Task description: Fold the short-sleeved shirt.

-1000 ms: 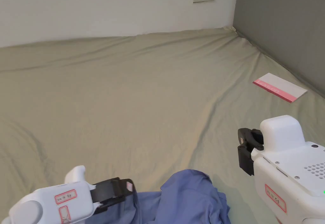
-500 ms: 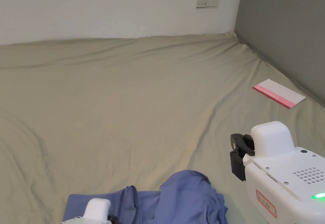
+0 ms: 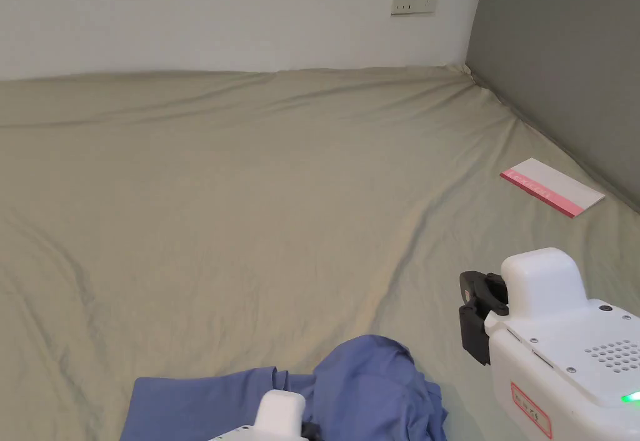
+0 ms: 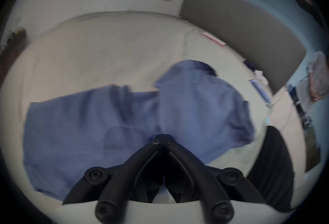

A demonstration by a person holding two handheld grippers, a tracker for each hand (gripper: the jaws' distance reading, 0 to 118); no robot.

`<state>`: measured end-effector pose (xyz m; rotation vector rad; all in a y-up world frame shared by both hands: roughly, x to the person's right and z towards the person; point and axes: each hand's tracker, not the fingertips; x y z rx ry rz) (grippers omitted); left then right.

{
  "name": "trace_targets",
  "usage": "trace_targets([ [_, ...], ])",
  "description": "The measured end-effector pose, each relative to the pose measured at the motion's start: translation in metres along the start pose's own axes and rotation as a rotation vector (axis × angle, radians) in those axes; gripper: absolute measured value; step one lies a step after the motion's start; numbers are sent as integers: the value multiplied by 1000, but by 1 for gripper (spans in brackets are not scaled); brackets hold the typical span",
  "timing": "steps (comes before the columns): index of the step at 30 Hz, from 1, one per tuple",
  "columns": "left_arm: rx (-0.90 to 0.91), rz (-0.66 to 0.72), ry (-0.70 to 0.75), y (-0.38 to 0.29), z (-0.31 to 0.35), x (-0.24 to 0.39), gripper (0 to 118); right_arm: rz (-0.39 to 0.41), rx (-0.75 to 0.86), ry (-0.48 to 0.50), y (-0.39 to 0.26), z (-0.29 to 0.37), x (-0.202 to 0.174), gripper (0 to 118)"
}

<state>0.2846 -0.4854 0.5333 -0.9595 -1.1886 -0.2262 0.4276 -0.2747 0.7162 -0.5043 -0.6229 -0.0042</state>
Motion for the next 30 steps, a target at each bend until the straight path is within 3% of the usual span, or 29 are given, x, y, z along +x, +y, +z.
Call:
trace_targets([
  [6, 92, 107, -164, 12, 39, -16, 0, 0, 7, -4, 4, 2, 2, 2],
  [15, 156, 419, -72, 9, 116, -180, 1, 11, 14, 12, 6, -1, -8, 2],
  [17, 133, 498, -90, 1, 125, -215, 31, 19, 10, 22, 6, -2, -12, 2],
  [19, 111, 572, -113, -9, 129, -244, 89, 30, 6, 28, 6, -3, -16, 2],
  [20, 94, 598, -122, -13, 129, -254, 110, 33, 5, 31, 6, -3, -17, 2],
  [21, 73, 624, -158, -18, 126, -263, 118, 36, 3, 32, 6, -4, -18, 2],
  [25, 53, 771, -274, -32, 106, -282, 118, 39, -4, 36, 7, -6, -22, 2],
  [28, 58, 805, -388, -36, 82, -281, 118, 45, -7, 36, 7, -6, -23, 2],
  [30, 39, 823, -453, -29, 70, -271, 106, 49, -9, 35, 7, -6, -24, 2],
])
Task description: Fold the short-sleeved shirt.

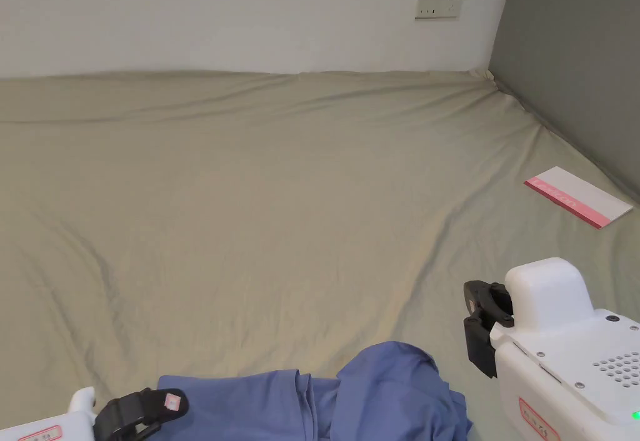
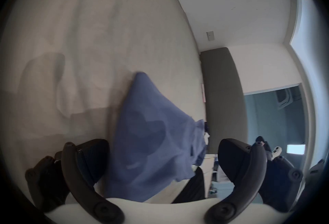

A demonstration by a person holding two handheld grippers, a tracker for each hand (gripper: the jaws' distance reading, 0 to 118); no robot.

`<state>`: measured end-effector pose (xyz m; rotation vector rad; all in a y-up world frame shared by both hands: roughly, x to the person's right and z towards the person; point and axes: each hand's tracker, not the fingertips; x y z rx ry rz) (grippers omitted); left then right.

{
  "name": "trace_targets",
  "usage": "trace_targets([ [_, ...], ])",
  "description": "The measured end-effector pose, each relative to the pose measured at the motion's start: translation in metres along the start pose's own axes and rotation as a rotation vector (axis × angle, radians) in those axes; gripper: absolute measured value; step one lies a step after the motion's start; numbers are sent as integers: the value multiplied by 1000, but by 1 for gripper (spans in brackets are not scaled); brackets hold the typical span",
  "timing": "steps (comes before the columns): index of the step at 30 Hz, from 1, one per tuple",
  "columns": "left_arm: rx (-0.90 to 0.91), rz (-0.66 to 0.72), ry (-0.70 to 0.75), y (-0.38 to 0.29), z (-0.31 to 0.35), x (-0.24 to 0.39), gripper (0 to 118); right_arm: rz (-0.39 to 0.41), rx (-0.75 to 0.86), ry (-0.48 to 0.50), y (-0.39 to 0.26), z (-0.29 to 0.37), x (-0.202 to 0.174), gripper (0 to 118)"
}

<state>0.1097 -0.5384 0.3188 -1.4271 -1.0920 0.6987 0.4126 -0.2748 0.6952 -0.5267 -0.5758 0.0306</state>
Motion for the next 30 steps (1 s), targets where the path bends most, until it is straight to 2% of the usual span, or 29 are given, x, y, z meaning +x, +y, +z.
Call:
trace_targets([
  [1, -19, 12, -2, -2, -11, 3, 87, 3, -1, -1, 0, 0, 0, 2],
  [2, -12, -4, 19, -5, -16, 8, 87, 4, -1, -1, 0, 0, 0, 2],
  [3, -20, -11, 23, -6, -24, 16, 76, 4, -2, 0, 0, -1, -1, 2],
  [4, -52, -81, 201, -9, -34, 21, 31, 4, -2, 2, 1, -1, -1, 2],
  [5, -80, -168, 372, -13, -40, 24, 13, 4, -1, 3, 1, -1, -1, 2],
  [7, -44, -204, 275, -13, -35, 35, 13, 2, 1, 6, 2, 0, -1, 2],
  [8, -39, -219, 322, -15, -34, 42, 13, 1, 2, 6, 2, 0, -2, 2],
  [9, -7, -294, 378, -16, -33, 48, 13, 1, 3, 7, 2, 0, -2, 2],
  [12, 11, -399, 417, -25, -23, 62, 13, 8, 0, 9, 2, -1, -3, 2],
  [18, 74, -396, 402, -24, 8, 73, 13, 11, 11, 15, 5, 2, -5, 2],
  [22, 140, -478, 564, -19, 38, 82, 13, 12, 21, 19, 7, 4, -7, 2],
  [26, 200, -433, 642, -5, 81, 80, 13, 10, 25, 30, 9, 2, -12, 2],
  [30, 280, -503, 874, -1, 116, 99, 13, 23, 33, 49, 12, 2, -19, 2],
])
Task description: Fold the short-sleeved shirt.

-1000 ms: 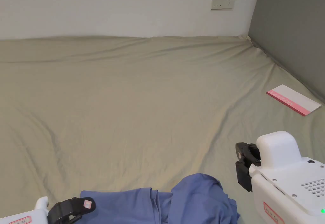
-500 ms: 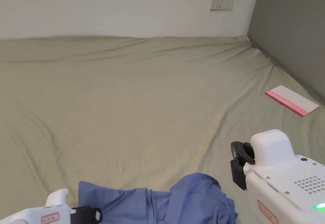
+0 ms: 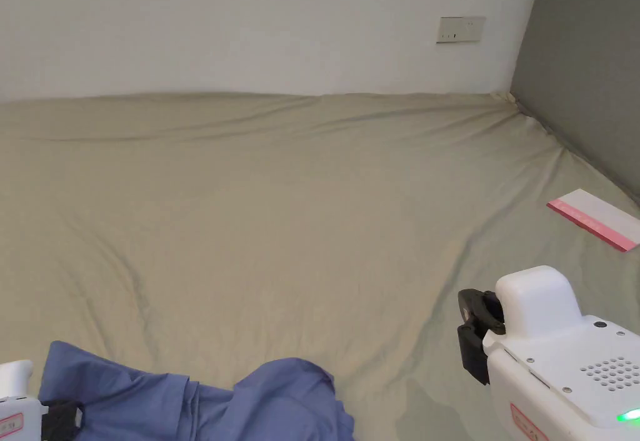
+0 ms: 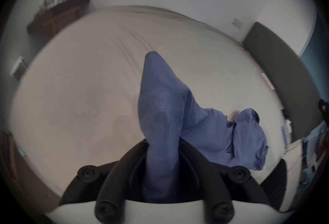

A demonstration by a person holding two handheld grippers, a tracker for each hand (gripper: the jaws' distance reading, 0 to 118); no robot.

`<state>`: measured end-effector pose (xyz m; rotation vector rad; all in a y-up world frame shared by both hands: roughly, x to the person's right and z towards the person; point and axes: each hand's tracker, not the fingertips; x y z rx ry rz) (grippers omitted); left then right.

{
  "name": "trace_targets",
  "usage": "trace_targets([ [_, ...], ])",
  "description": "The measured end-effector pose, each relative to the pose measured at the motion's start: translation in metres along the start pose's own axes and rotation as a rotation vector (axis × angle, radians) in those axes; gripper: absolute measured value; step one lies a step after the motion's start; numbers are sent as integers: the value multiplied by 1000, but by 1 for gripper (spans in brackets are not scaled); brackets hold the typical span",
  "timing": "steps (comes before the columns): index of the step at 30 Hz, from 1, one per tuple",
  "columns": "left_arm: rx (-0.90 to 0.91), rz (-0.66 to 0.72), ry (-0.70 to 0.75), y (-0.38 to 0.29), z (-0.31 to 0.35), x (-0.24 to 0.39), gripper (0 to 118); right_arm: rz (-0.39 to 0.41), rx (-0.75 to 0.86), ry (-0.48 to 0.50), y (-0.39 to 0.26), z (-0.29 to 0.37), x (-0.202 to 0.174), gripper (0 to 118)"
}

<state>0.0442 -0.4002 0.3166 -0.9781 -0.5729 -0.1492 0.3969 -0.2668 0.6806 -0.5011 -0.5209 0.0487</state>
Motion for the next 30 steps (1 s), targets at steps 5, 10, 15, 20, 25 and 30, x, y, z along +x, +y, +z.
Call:
trace_targets([
  [5, 29, -68, -8, 14, 37, 21, 13, 4, 6, 15, 2, -1, -4, 2],
  [10, 1, -16, -224, 17, 42, 71, 13, 5, 10, 24, 1, 2, -6, 2],
  [15, -60, -105, -300, 4, 12, 138, 13, -3, 5, 17, -3, 7, -1, 2],
  [20, -159, -142, -300, -19, -38, 194, 13, -18, 3, 2, -7, 11, 7, 2],
  [25, -222, -170, -230, -43, -78, 233, 26, -35, -4, -16, -13, 13, 16, 2],
  [30, -257, -25, -487, -44, -81, 243, 114, -54, -22, -34, -20, 9, 25, 2],
])
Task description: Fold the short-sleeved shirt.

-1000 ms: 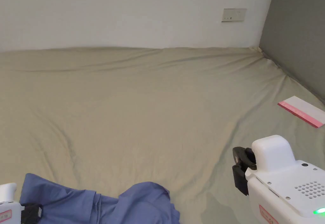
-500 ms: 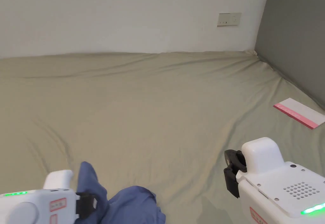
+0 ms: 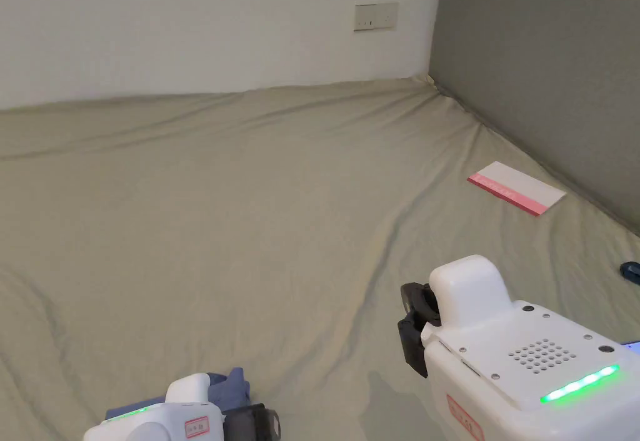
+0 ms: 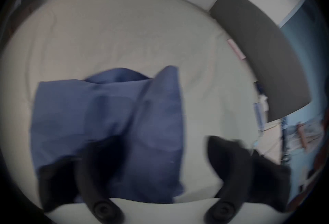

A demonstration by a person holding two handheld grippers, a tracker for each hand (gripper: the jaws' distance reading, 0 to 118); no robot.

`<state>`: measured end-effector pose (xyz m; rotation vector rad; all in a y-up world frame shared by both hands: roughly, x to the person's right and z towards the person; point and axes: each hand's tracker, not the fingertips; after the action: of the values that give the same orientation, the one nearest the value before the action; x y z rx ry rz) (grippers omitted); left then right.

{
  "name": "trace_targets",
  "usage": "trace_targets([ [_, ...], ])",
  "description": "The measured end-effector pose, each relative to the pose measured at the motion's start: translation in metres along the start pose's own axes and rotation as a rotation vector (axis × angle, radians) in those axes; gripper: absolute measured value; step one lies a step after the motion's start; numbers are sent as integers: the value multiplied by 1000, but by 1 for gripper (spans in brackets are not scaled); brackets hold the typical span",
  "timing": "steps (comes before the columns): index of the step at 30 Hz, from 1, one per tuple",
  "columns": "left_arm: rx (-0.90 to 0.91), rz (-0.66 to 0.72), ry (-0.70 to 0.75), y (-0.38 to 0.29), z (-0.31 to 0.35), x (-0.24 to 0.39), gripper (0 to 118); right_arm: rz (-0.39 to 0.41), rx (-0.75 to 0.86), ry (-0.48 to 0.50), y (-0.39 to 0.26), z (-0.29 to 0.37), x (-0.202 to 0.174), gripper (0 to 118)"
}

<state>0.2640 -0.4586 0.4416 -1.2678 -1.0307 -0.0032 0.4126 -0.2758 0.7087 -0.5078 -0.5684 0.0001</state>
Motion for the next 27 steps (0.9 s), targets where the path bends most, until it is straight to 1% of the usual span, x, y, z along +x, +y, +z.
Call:
trace_targets([
  [1, 5, 29, -44, 0, 4, 2, 113, -2, -6, -2, -1, -1, 1, 2],
  [3, 68, 55, -66, 5, 18, 0, 112, 0, -11, -3, -2, -1, 1, 2],
  [4, 105, 57, -92, 6, 26, -1, 110, 1, -11, -2, -2, -2, 1, 2],
  [5, 147, 57, -94, 7, 35, -4, 101, 2, -10, -2, -2, -2, 1, 2],
  [7, 210, 16, -21, 8, 52, -5, 46, -2, -10, -1, -2, -2, 1, 2],
  [8, 235, -18, 38, 7, 55, -4, 22, -4, -9, -1, -2, -3, 1, 2],
  [9, 273, -66, 95, 4, 59, -4, 3, -6, -8, 0, -2, -3, 1, 2],
  [10, 297, -114, 134, 0, 61, -4, 0, -7, -6, 1, -2, -3, 1, 2],
  [13, 284, -236, 231, -13, 52, 0, 0, -9, -2, 3, -2, -2, -2, 2],
  [16, 285, -290, 268, -29, 31, 8, 0, -9, -4, 7, -3, -2, -5, 2],
  [18, 213, -315, 271, -39, 9, 14, 0, -4, -9, 12, -4, -1, -8, 2],
  [20, 200, -378, 327, -52, -10, 22, 0, 1, -13, 15, -5, 1, -9, 2],
  [24, 220, -498, 400, -71, -28, 41, 0, -5, -14, 9, -6, 4, -5, 2],
  [27, 235, -538, 431, -80, -36, 54, 0, -9, -12, 0, -5, 4, -3, 2],
])
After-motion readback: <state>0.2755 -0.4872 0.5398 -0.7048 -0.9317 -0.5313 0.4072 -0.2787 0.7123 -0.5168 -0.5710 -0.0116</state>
